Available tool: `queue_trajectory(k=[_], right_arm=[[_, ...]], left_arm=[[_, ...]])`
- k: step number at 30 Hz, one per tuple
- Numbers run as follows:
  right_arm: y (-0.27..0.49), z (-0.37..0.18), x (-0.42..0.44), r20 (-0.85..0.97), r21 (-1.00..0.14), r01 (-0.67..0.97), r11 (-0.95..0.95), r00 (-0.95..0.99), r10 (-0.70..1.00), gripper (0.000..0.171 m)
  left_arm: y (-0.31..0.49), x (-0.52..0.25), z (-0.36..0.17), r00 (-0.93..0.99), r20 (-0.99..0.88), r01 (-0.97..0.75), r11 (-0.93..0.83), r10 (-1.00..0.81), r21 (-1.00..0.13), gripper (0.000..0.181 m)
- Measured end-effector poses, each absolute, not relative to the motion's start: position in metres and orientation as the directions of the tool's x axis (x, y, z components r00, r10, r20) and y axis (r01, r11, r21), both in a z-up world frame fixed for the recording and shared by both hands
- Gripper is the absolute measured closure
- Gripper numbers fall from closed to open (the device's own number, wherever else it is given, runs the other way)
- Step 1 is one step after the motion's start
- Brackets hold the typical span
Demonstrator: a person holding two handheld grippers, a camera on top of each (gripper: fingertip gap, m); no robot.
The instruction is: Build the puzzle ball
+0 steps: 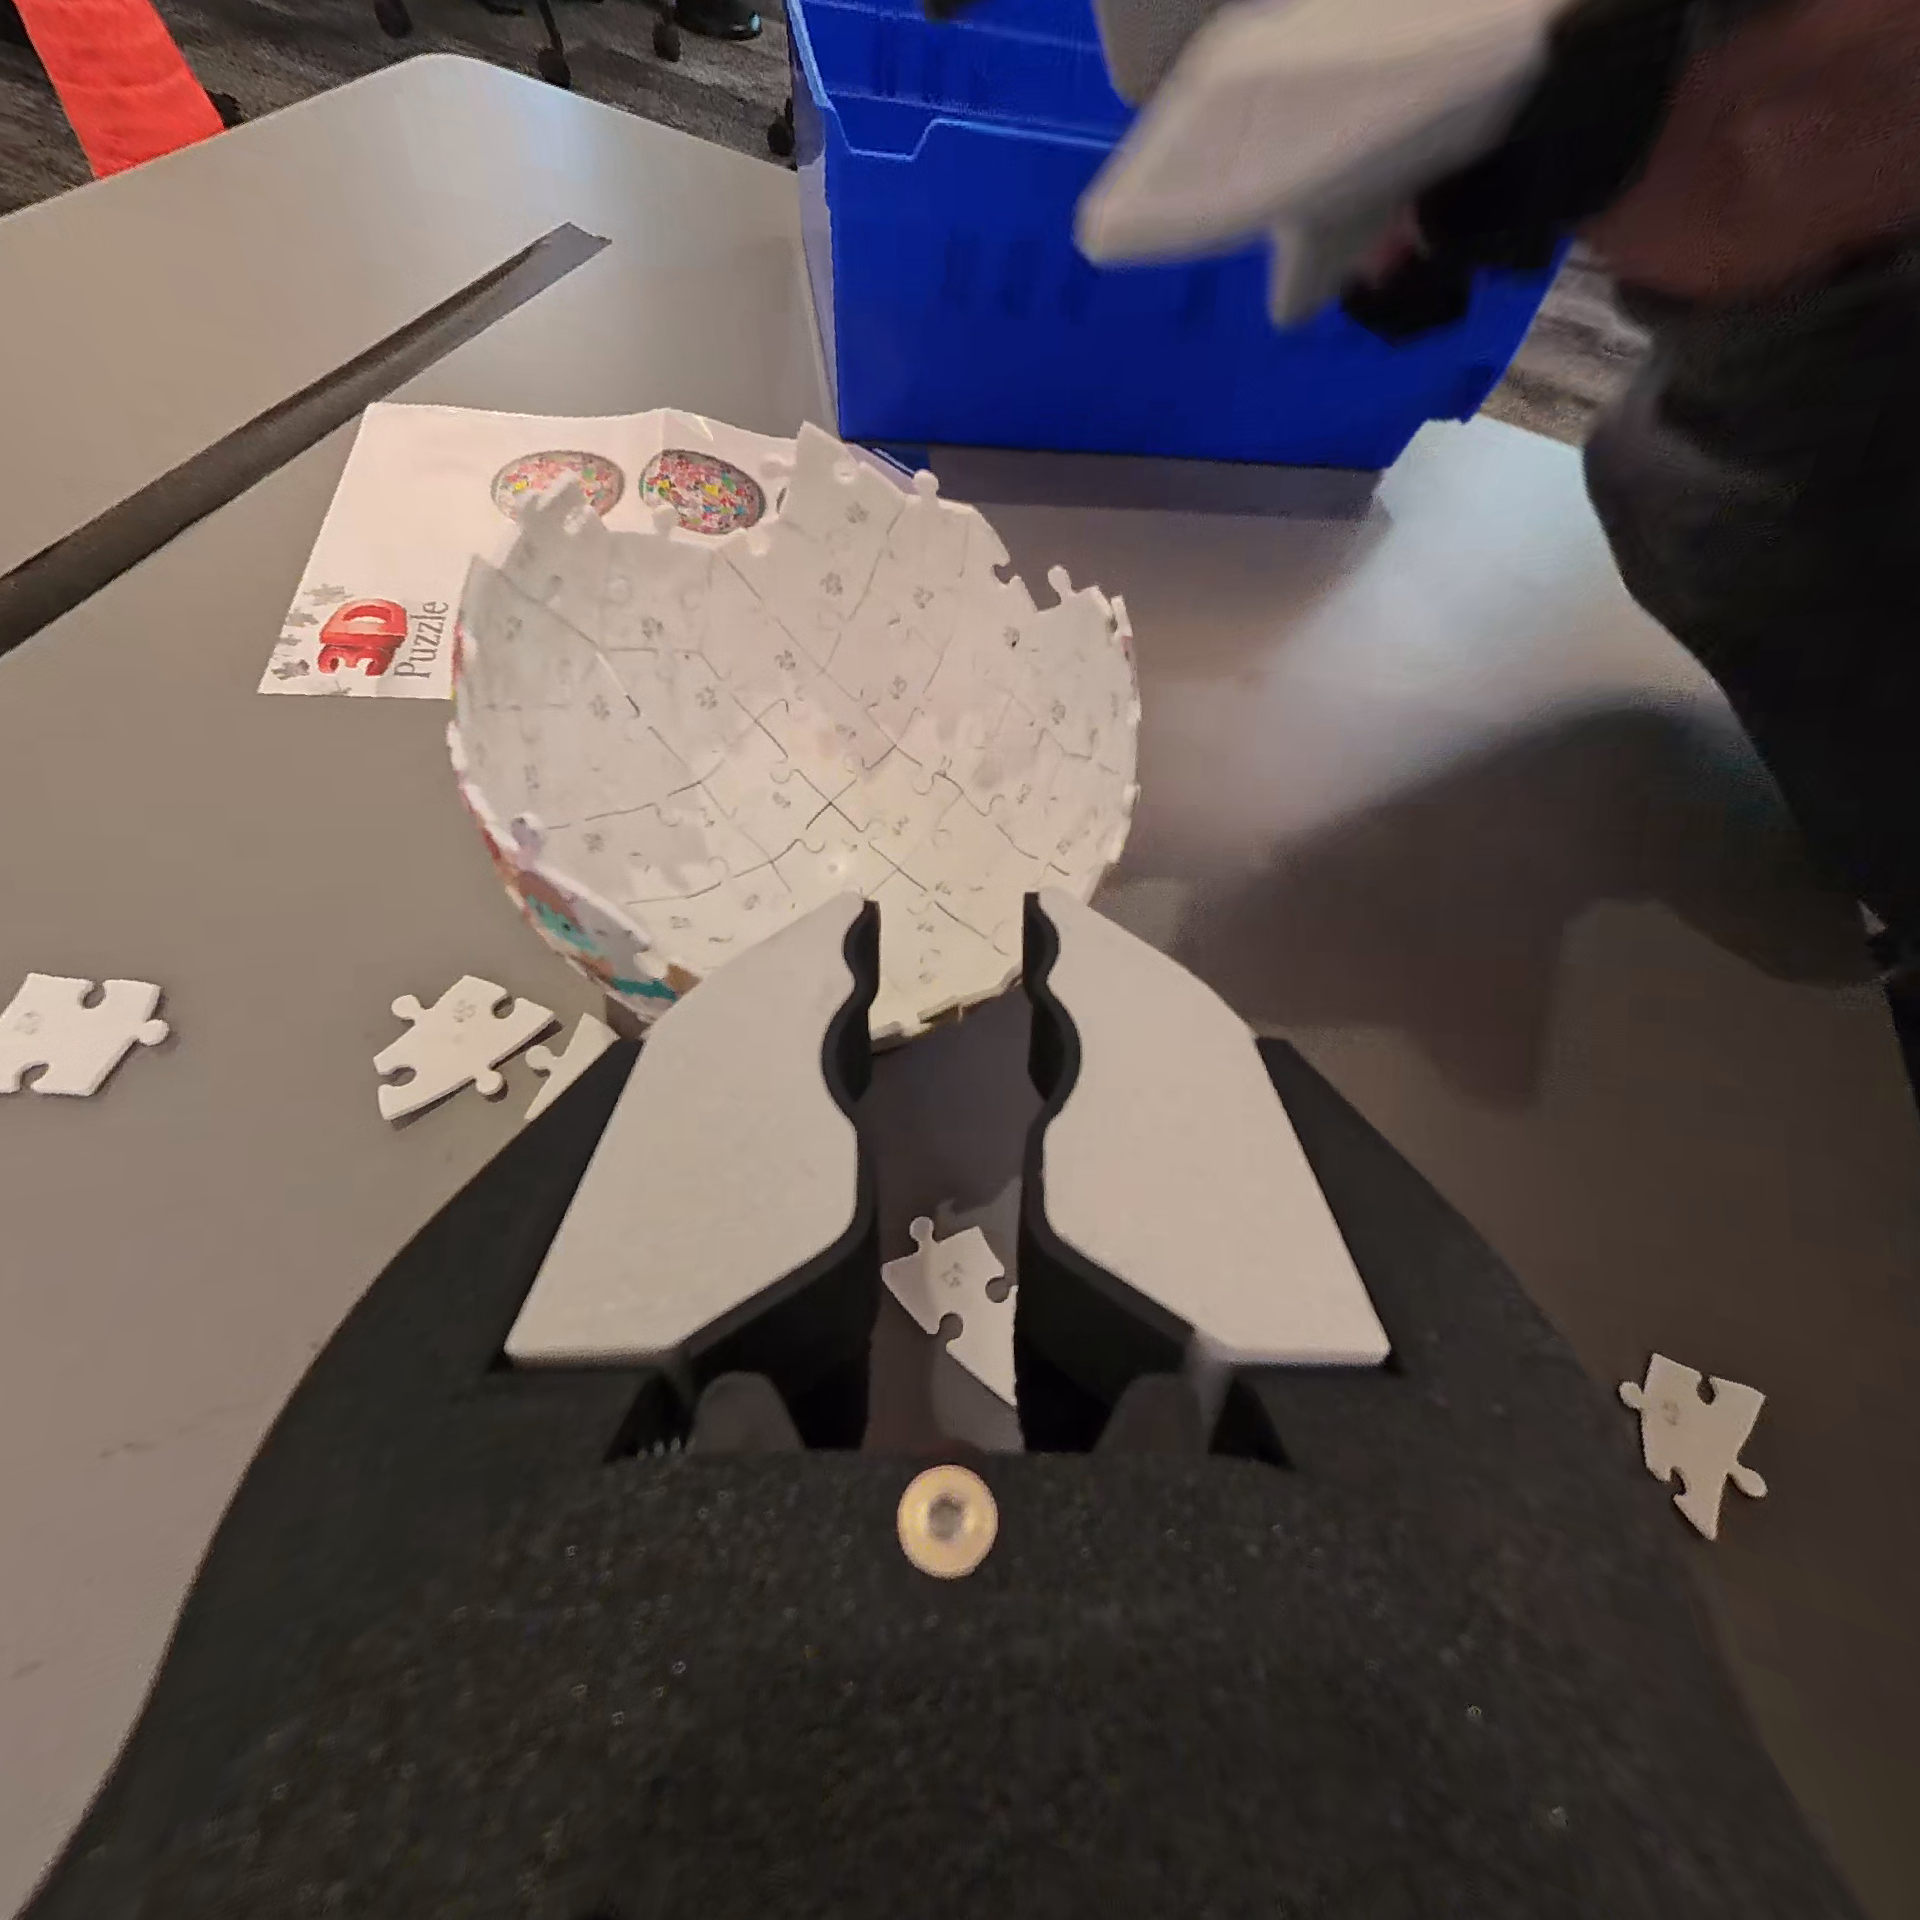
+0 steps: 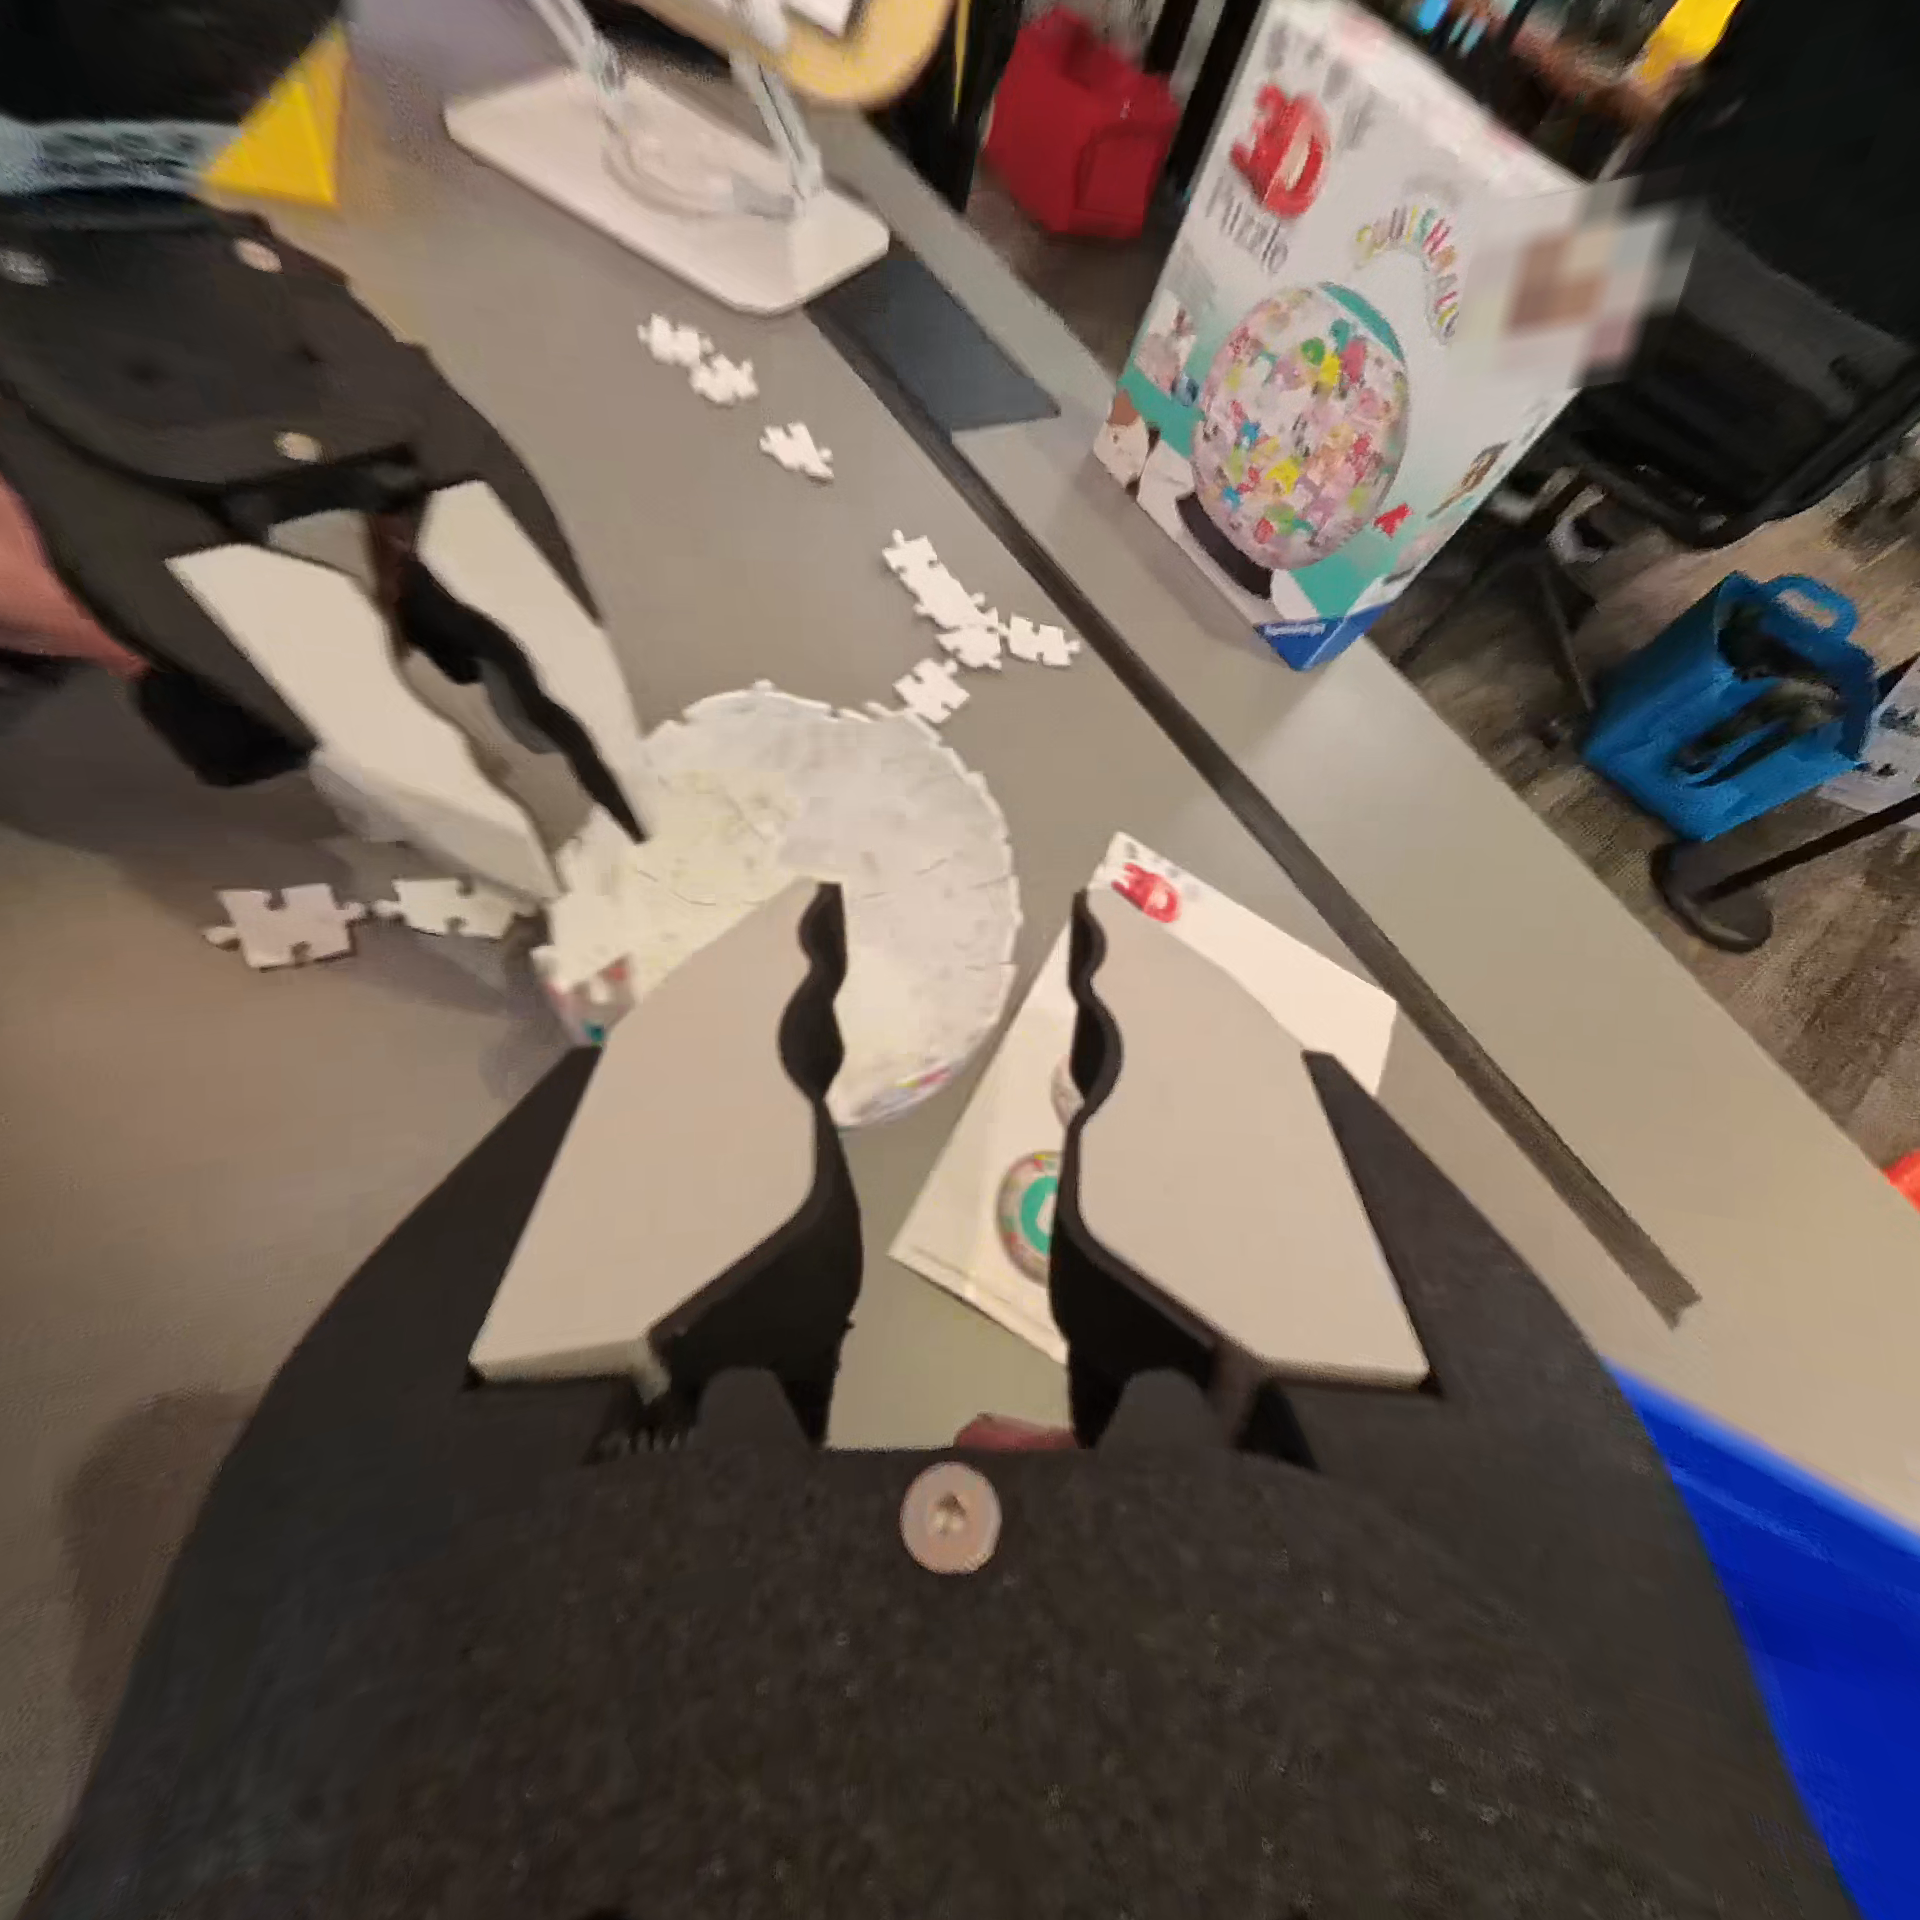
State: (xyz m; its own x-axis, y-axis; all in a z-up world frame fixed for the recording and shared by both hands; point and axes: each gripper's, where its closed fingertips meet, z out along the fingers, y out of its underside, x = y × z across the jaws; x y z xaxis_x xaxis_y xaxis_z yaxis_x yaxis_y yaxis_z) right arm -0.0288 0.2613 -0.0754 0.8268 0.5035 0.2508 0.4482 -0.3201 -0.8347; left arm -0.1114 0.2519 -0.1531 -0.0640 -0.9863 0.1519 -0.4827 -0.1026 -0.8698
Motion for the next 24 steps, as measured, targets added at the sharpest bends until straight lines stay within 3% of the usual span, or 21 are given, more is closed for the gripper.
queue_trajectory(k=[5,10,24], right_arm=[[0.303,-0.102,-0.02,0.213,-0.63,0.571,-0.526,0.778,0.591,0.133],[0.311,-0.138,-0.024,0.284,-0.473,0.668,-0.574,0.732,0.619,0.133],[0.326,-0.157,-0.026,0.214,-0.325,0.705,-0.63,0.704,0.677,0.151]], left_arm=[[0.251,-0.111,-0.157,-0.051,0.144,-0.487,-0.101,-0.988,-0.867,0.156],[0.251,-0.11,-0.158,-0.055,0.142,-0.482,-0.099,-0.988,-0.87,0.156],[0.25,-0.109,-0.157,-0.077,0.178,-0.467,-0.122,-0.981,-0.876,0.157]])
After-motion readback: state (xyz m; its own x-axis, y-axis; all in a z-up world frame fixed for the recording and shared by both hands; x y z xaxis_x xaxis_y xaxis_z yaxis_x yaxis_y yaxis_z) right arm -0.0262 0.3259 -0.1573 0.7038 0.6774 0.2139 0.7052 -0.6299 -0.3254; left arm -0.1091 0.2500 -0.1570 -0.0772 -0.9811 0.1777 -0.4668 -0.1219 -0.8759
